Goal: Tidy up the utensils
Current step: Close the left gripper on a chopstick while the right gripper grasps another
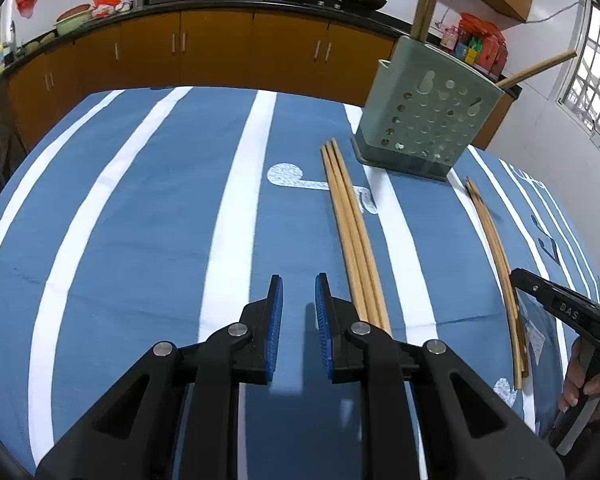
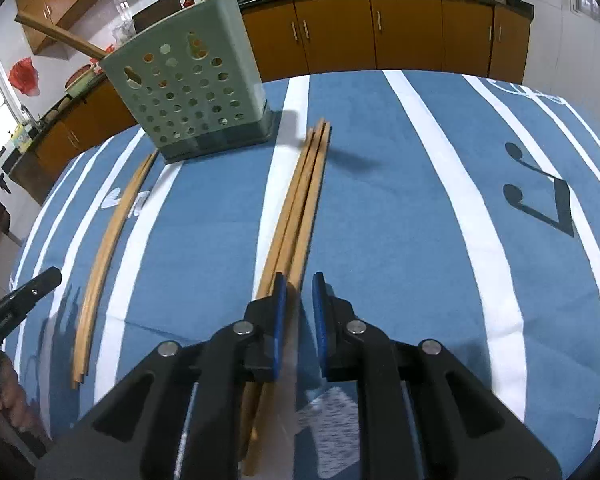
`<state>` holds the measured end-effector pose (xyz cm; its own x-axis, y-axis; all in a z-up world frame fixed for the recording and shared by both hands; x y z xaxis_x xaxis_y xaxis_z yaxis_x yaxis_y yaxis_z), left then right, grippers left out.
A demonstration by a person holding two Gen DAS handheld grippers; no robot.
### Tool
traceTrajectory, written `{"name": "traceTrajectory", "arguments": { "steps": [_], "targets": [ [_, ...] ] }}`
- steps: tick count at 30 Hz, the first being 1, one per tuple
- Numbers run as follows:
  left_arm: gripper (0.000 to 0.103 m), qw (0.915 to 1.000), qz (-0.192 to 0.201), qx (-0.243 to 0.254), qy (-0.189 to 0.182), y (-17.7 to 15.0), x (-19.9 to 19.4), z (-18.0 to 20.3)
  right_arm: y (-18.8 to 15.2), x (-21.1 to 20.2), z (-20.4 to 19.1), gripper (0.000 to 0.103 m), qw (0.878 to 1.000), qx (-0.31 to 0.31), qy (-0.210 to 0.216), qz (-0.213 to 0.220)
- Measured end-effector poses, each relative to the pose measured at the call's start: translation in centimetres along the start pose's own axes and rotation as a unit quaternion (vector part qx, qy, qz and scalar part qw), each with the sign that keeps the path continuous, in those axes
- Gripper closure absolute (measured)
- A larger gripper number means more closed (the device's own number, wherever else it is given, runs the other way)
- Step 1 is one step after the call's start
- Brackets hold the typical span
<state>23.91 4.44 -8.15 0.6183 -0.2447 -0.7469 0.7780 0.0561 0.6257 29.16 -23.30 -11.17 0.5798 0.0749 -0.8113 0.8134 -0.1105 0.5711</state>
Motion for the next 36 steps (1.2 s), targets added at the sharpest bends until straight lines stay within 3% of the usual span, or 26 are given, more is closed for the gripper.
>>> {"name": "traceTrajectory", "arguments": {
  "steps": [5,11,16,28,31,36],
  "targets": [
    [0.086,0.9998,-0.005,0.003,-0.02,-0.3,0.3,0.8,0.5,0.0,1.0,0.088,0.999,-0.005,-0.041,0.012],
    [0.086,0.9986,-0.015,0.007,-0.05,-0.7,0.7,1.8,0.1,0.1,0.9,0.088,1.0,-0.007,-0.026,0.006],
    [0.086,0.9982,-0.023,0.016,-0.053,-0.9,1.2,2.5,0.1,0.3,0.9,0.09,0.999,-0.02,-0.043,0.011],
    [0.086,0.9978,-0.035,0.055,0.005,-1.2,2.5,3.5,-0.1,0.2,1.0,0.093,0.999,-0.022,-0.048,0.014],
    [0.092,0.9975,-0.029,0.059,0.026,-0.9,2.8,3.5,-0.1,0.2,1.0,0.092,0.998,-0.026,-0.049,0.017],
    [0.096,0.9977,-0.023,0.034,0.055,0.5,3.3,1.3,0.3,0.3,1.7,0.095,0.998,-0.023,-0.058,0.022]
  ]
}}
Point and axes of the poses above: each gripper's, at about its wrist camera, not at the fingertips, and x roughly the way its jaws point, z to its right, y to its top, the point moved 5 cm from there along x, roughly the way its jaws point, and after that the axes turned 4 degrees about -y, right-handed, at the moved point
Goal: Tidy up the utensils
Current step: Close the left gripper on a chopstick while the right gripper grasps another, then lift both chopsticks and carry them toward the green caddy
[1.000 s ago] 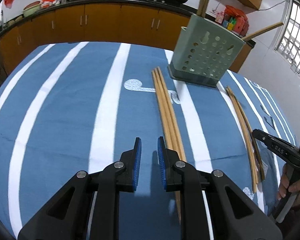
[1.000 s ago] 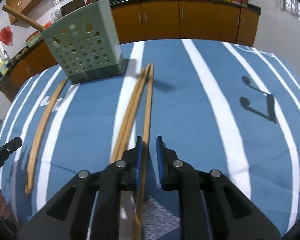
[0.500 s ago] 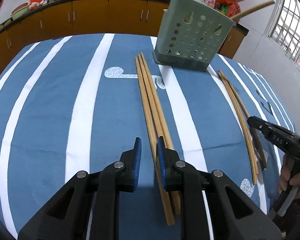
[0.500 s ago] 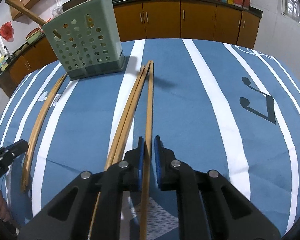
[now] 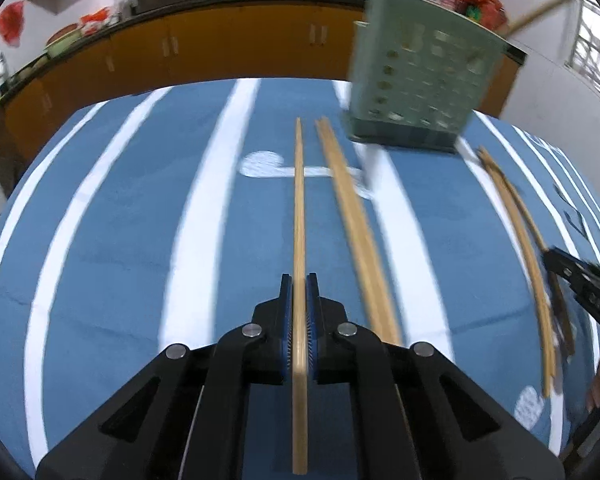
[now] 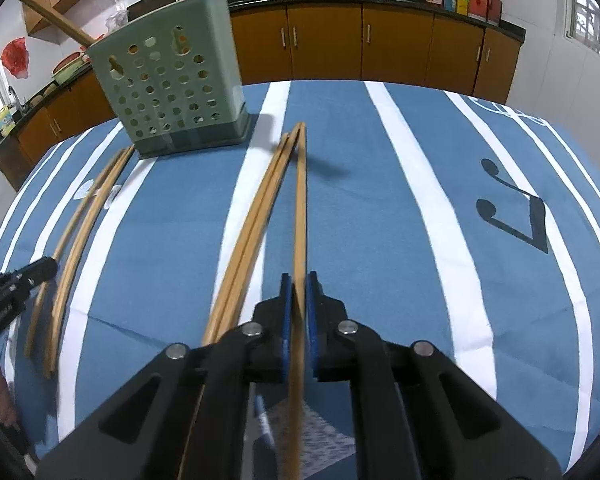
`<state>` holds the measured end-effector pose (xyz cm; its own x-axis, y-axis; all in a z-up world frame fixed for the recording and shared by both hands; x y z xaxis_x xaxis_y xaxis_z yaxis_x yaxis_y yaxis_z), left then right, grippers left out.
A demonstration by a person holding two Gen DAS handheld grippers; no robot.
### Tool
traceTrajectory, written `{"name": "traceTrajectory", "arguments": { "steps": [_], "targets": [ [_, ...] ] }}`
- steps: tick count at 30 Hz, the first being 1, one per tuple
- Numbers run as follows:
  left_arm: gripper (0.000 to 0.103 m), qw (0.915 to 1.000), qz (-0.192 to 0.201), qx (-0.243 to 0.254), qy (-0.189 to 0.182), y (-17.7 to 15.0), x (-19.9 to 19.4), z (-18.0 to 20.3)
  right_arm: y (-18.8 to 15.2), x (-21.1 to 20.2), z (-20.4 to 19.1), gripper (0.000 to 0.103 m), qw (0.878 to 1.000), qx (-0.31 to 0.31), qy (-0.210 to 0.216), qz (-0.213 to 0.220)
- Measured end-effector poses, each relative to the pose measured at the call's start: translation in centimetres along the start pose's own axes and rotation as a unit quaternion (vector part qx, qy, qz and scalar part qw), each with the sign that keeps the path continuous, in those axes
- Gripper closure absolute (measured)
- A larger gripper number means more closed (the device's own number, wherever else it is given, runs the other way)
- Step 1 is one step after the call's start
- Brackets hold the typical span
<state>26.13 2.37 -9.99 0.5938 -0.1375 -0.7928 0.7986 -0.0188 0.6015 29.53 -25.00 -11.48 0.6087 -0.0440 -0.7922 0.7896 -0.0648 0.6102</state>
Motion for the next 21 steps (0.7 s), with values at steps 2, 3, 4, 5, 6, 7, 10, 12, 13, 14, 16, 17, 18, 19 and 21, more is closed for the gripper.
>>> {"name": "traceTrajectory", "arguments": {
  "steps": [2,3,4,5,6,7,10,12,13,14,16,17,18,19,21],
  "targets": [
    [0.096,0.9999,0.002,-0.015,0.008,0.5,0.1,-1.4,0.3,0.3,0.7,0.095,1.0,0.007,-0.007,0.002],
    [0.096,0.9997,0.003,-0.023,0.009,0.7,0.2,-2.1,0.4,0.4,1.0,0.095,1.0,0.01,-0.011,0.003],
    [0.096,0.9994,0.004,-0.033,0.007,0.9,0.2,-2.9,0.6,0.5,1.5,0.095,1.0,0.015,-0.016,0.006],
    [0.096,0.9992,0.006,-0.04,0.0,1.0,0.3,-3.6,0.8,0.7,1.9,0.095,1.0,0.018,-0.019,0.008],
    [0.096,0.999,0.006,-0.044,-0.006,1.1,0.3,-3.9,0.9,0.8,2.3,0.095,0.999,0.022,-0.022,0.01],
    [0.096,0.9987,0.008,-0.048,-0.013,1.2,0.3,-4.3,1.0,0.9,2.8,0.095,0.999,0.027,-0.024,0.013],
    [0.095,0.9988,0.019,-0.043,-0.014,1.1,0.2,-4.3,1.0,1.0,3.2,0.095,0.999,0.034,-0.021,0.014],
    [0.095,0.9992,0.021,-0.034,-0.007,1.1,0.2,-4.0,1.0,1.0,3.2,0.095,0.999,0.033,-0.022,0.014],
    [0.095,0.9992,0.021,-0.035,-0.008,1.1,0.2,-4.0,1.0,1.0,3.2,0.095,0.999,0.033,-0.022,0.014],
    [0.095,0.999,0.021,-0.037,-0.011,1.1,0.3,-4.1,1.0,1.0,3.1,0.095,0.999,0.034,-0.022,0.014],
    [0.095,0.9985,0.022,-0.045,-0.02,1.1,0.3,-4.3,1.0,1.1,3.2,0.095,0.999,0.037,-0.018,0.014],
    [0.095,0.9983,0.023,-0.049,-0.024,1.1,0.3,-4.4,1.0,1.0,3.1,0.095,0.999,0.038,-0.018,0.014],
    [0.095,0.998,0.023,-0.052,-0.026,1.1,0.3,-4.5,1.0,1.0,3.2,0.095,0.999,0.039,-0.017,0.014],
    [0.095,0.9978,0.023,-0.055,-0.029,1.1,0.3,-4.5,1.0,1.0,3.1,0.095,0.999,0.04,-0.018,0.014],
    [0.095,0.9977,0.024,-0.057,-0.029,1.1,0.3,-4.4,1.0,1.0,3.1,0.095,0.999,0.039,-0.02,0.014]
  ]
}}
Point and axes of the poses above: each gripper's, at about its wrist camera, not at the fingertips, and x roughly the way its jaws point, z to its right, y to its top, the point moved 5 cm from there along x, roughly the way its jaws point, and after that the axes turned 4 degrees about -y, right-handed, at the moved point
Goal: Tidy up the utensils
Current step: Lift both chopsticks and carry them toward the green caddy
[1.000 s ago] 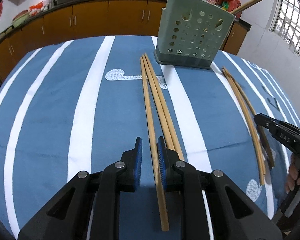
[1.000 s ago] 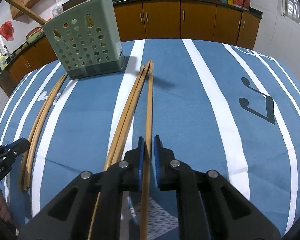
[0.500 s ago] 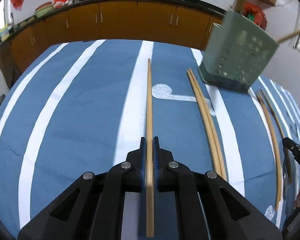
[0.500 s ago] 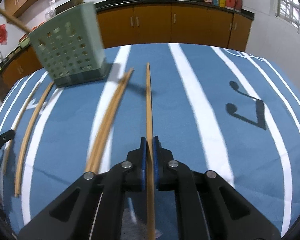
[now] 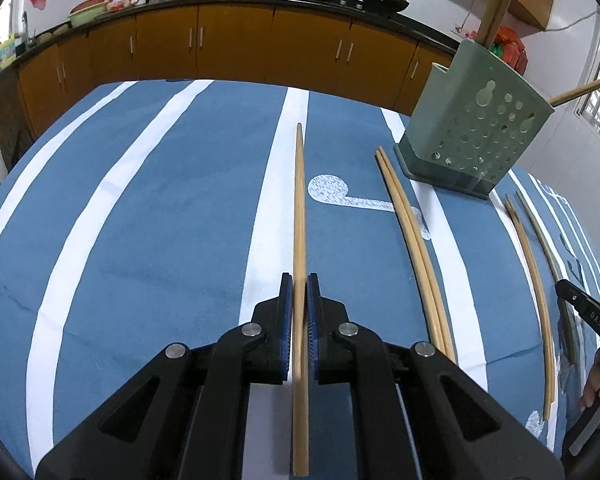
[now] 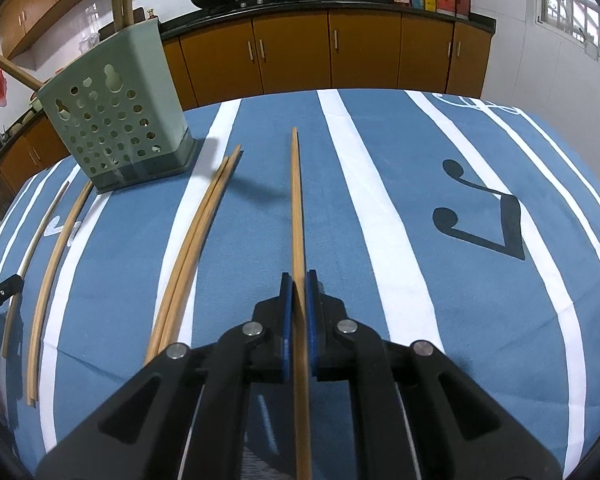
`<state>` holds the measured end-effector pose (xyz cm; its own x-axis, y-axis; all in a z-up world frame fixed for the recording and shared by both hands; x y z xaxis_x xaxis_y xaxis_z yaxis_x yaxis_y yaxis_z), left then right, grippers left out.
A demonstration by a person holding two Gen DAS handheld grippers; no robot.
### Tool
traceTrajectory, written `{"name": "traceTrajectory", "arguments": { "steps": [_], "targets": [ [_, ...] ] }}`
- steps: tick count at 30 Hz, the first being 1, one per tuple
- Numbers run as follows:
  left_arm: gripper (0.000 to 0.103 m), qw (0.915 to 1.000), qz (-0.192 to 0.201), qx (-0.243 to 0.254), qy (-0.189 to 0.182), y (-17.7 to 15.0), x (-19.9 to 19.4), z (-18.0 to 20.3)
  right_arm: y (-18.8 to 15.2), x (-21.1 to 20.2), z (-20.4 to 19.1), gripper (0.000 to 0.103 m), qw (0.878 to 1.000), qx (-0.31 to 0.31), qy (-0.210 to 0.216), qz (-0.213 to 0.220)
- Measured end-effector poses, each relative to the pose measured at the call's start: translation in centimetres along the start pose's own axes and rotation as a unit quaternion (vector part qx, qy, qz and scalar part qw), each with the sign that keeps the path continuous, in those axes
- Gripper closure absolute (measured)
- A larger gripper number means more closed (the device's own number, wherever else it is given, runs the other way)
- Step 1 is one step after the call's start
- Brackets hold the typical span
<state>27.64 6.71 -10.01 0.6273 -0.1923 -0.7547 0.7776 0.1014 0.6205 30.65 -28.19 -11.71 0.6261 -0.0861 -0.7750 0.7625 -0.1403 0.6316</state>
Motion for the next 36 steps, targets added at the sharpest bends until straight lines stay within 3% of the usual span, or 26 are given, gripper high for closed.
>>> {"name": "traceTrajectory", "arguments": {
  "steps": [15,18,28,31,36],
  "targets": [
    [0.094,1.0,0.001,-0.004,-0.004,-0.1,0.0,0.0,-0.2,-0.1,0.0,0.093,1.0,-0.002,0.001,0.0],
    [0.094,0.9997,-0.001,0.016,0.016,-0.6,-0.4,0.4,-0.7,-0.5,-0.1,0.093,1.0,-0.01,-0.001,0.0],
    [0.096,0.9986,-0.006,0.042,0.031,-1.6,-1.1,0.8,-1.1,-1.1,0.2,0.095,1.0,-0.006,0.01,-0.001],
    [0.096,0.9989,-0.009,0.039,0.025,-1.3,-1.6,0.8,-0.5,-2.6,0.4,0.095,1.0,-0.003,0.016,0.019],
    [0.096,0.9987,0.024,0.041,0.017,0.1,-4.3,0.9,1.5,-6.2,0.9,0.095,0.997,0.002,0.022,0.069]
  ]
}}
Point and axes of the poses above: each gripper's, at about its wrist camera, not at the fingertips, and x roughly the way its jaws point, z to its right, y to its top, the point moved 5 cm from there along x, roughly the way its jaws point, and after that the axes turned 4 degrees about -y, right-handed, at the moved point
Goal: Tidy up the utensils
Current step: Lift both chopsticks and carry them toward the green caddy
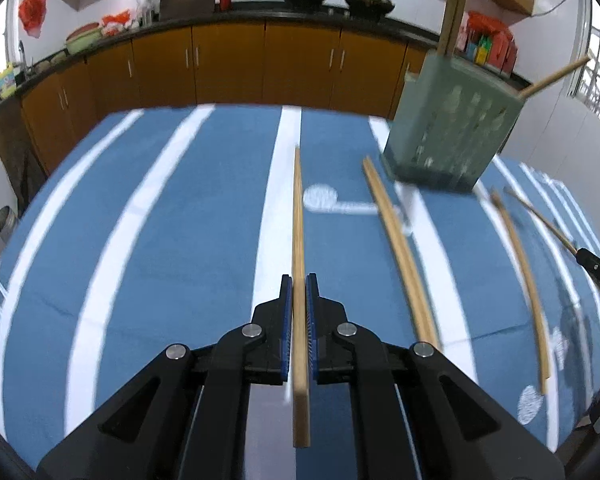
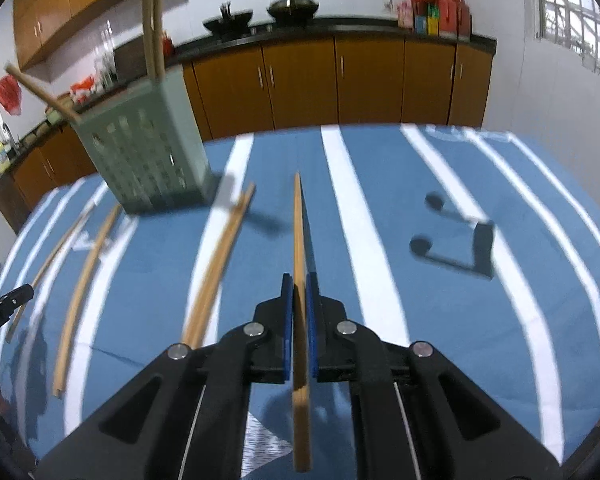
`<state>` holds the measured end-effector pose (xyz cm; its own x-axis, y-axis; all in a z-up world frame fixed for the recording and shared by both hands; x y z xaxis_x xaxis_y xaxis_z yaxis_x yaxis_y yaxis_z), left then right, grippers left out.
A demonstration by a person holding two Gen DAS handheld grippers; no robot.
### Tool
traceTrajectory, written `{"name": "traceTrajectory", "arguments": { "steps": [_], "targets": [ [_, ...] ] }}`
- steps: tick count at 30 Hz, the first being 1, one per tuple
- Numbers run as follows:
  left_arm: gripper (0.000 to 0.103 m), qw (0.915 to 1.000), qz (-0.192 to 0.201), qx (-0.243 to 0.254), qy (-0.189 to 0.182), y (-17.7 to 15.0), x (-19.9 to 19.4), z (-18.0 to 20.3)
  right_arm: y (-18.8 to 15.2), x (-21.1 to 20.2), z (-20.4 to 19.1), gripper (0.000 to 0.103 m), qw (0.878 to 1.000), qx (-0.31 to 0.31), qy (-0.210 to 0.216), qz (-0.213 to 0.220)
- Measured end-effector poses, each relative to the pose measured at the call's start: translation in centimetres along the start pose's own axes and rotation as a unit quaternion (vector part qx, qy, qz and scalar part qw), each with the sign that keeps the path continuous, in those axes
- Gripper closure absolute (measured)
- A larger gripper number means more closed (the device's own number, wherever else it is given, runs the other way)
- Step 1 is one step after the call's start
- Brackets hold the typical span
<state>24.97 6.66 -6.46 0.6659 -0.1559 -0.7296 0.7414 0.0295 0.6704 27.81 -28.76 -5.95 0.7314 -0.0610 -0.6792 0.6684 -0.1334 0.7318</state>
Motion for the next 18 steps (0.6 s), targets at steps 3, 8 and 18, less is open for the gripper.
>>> {"name": "traceTrajectory", "arguments": {
  "steps": [3,8,18],
  "targets": [
    [0.096,0.9995,0.03,0.002,-0.005,1.6,-2.1,0.1,1.5,-1.7,0.2,0.095,1.0,0.004,0.004,0.029],
    [0.096,0.9966,0.081,-0.007,-0.017,4.4,-5.4,0.1,4.2,-4.6,0.3,0.095,0.996,0.011,0.01,0.083],
    [0.096,0.9914,0.127,-0.012,-0.029,7.3,-8.2,0.2,6.3,-6.7,-0.3,0.095,0.993,0.006,0.013,0.121]
  ]
}}
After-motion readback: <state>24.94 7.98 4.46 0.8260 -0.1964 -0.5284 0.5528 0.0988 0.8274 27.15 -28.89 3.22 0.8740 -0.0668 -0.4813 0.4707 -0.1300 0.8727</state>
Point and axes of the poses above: each gripper's, at about its wrist camera, not at the fingertips, and x roughly the way its jaws point, z to its right, y to its top, the point moved 5 cm from there along x, roughly the way its jaws point, and after that the axes turned 4 degrees about -y, right-handed, at the moved point
